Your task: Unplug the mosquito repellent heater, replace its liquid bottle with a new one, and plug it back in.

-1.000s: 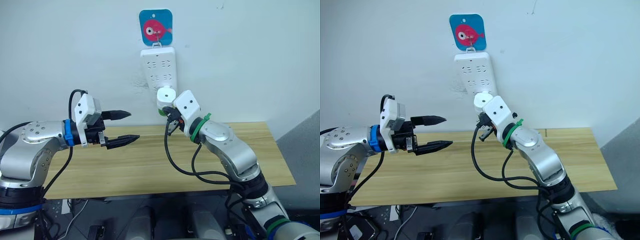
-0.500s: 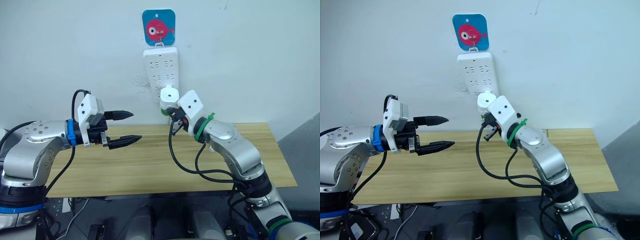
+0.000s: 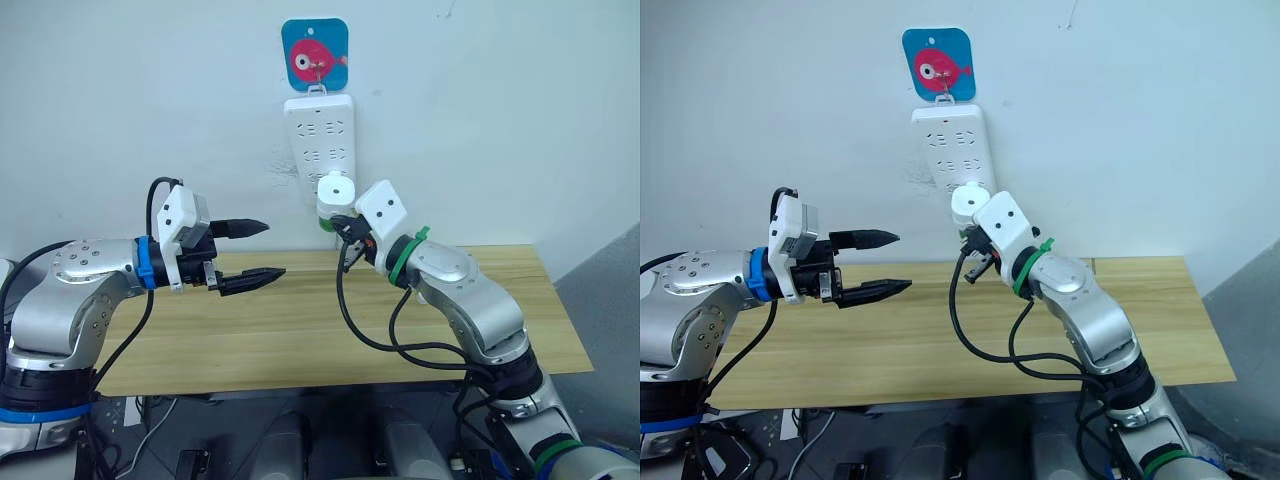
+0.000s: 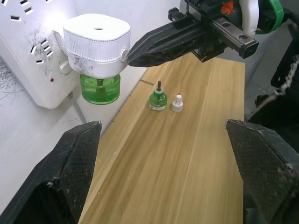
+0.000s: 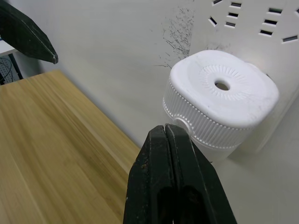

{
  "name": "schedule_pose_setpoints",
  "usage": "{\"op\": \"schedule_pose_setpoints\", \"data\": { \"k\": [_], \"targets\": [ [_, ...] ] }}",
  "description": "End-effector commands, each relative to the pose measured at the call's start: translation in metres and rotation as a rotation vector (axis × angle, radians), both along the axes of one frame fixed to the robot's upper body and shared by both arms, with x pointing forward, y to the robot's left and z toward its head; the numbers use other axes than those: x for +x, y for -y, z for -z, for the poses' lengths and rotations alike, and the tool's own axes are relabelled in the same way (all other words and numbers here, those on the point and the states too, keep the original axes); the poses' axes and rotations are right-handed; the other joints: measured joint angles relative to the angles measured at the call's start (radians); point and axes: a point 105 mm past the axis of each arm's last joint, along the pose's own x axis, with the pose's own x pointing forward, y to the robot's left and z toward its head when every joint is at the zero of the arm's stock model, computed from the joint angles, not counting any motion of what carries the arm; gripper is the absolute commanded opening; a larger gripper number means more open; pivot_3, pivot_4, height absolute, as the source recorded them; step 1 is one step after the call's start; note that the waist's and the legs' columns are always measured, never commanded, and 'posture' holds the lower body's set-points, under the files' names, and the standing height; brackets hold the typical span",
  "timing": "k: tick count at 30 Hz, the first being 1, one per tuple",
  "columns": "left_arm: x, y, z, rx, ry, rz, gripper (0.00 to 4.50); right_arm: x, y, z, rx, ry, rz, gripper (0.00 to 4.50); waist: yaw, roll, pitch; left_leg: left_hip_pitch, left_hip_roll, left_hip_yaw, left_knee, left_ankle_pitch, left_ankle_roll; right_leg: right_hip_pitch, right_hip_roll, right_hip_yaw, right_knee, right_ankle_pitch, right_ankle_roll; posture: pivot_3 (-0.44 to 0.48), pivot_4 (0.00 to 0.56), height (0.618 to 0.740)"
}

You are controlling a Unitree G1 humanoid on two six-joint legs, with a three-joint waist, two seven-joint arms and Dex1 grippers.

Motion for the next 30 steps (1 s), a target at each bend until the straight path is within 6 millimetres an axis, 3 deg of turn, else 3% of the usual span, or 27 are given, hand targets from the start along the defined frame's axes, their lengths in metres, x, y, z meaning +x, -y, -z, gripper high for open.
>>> {"op": "schedule_pose_setpoints", "data": {
  "k": [1, 6, 14, 30],
  "targets": [
    [-0.001, 0.003, -0.008, 0.000, 0.038, 0.017, 4.50, 0.004, 0.004, -0.017, 0.027, 0.073, 0.037, 0.02, 0.000, 0.000, 0.000, 0.000, 0.000, 0.000, 0.000, 0.000, 0.000, 0.000, 0.000, 0.000, 0.000, 0.000, 0.000, -0.085, 0.184, 0.740],
    [-0.001, 0.004, -0.008, -0.001, 0.038, 0.020, 4.50, 0.010, 0.011, -0.018, 0.004, 0.084, 0.077, 0.02, 0.001, 0.000, 0.000, 0.000, 0.000, 0.000, 0.000, 0.000, 0.000, 0.000, 0.000, 0.000, 0.000, 0.000, 0.000, -0.088, 0.182, 0.740],
    [0.000, 0.005, -0.008, -0.003, 0.039, 0.026, 4.50, 0.003, 0.009, -0.010, -0.030, 0.053, 0.022, 0.02, 0.002, 0.000, 0.000, 0.000, 0.000, 0.000, 0.001, 0.000, 0.000, 0.001, 0.000, 0.000, 0.000, 0.000, 0.000, -0.093, 0.181, 0.740],
    [0.000, 0.007, -0.009, -0.007, 0.041, 0.028, 4.50, 0.010, 0.018, -0.017, -0.012, 0.095, 0.092, 0.02, 0.002, 0.000, 0.000, 0.000, 0.000, 0.000, 0.001, 0.000, 0.000, 0.000, 0.000, 0.000, 0.000, 0.000, 0.000, -0.092, 0.177, 0.740]
  ]
}}
